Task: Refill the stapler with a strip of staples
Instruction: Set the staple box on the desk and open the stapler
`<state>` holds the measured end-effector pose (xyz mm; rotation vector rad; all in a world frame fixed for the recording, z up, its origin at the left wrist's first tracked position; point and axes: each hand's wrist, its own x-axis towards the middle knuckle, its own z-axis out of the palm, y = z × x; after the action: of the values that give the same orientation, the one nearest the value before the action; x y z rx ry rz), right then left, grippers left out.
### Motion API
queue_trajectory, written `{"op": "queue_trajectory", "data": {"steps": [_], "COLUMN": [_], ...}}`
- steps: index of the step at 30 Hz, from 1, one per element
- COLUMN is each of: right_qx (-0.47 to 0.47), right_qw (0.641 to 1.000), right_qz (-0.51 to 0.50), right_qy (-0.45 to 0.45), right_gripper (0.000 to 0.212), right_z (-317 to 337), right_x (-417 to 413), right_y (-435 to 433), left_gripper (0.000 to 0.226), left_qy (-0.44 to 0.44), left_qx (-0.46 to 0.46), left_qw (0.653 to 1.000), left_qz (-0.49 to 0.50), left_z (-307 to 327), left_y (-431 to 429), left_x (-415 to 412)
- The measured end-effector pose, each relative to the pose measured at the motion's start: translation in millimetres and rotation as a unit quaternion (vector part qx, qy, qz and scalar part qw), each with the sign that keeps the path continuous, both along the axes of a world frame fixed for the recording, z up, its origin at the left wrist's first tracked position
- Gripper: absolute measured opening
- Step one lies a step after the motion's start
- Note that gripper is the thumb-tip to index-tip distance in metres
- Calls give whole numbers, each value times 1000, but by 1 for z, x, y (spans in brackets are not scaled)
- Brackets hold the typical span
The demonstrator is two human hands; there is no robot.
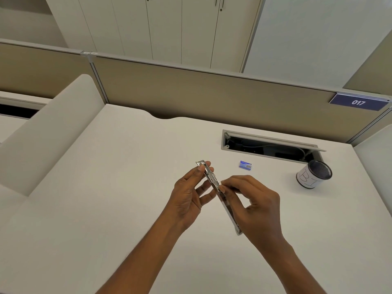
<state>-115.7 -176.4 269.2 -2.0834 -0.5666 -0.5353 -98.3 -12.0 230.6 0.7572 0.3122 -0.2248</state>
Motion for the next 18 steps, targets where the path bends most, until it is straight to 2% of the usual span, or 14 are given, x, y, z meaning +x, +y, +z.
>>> {"op": "queue_trajectory", "data": {"steps": [4, 6, 10, 13, 18], "right_qx": [20, 72, 199, 178, 149], "right_qw": [999, 991, 943, 938, 932], "right_qz": [28, 50, 26, -4, -16], "right_qy": [37, 104, 265, 299, 330], "right_gripper": [5, 6, 10, 7, 16], "right_z": [1, 6, 19, 25, 25], "right_x": [-3, -1, 15, 33, 46], "right_y": [-3, -5, -5, -2, 7], "left_gripper": [31, 31, 32, 30, 27], "left_qy": [-8, -18, -42, -49, -53], "left_qx": [5, 12, 17, 8, 7], "left_qw": [1000, 999, 996, 995, 995], "left_qz": [-14, -31, -71, -81, -87], "left_z": [-2, -2, 0, 1, 1], "left_y": [-2, -2, -6, -10, -13], "left_x": [-3, -3, -5, -6, -8]}}
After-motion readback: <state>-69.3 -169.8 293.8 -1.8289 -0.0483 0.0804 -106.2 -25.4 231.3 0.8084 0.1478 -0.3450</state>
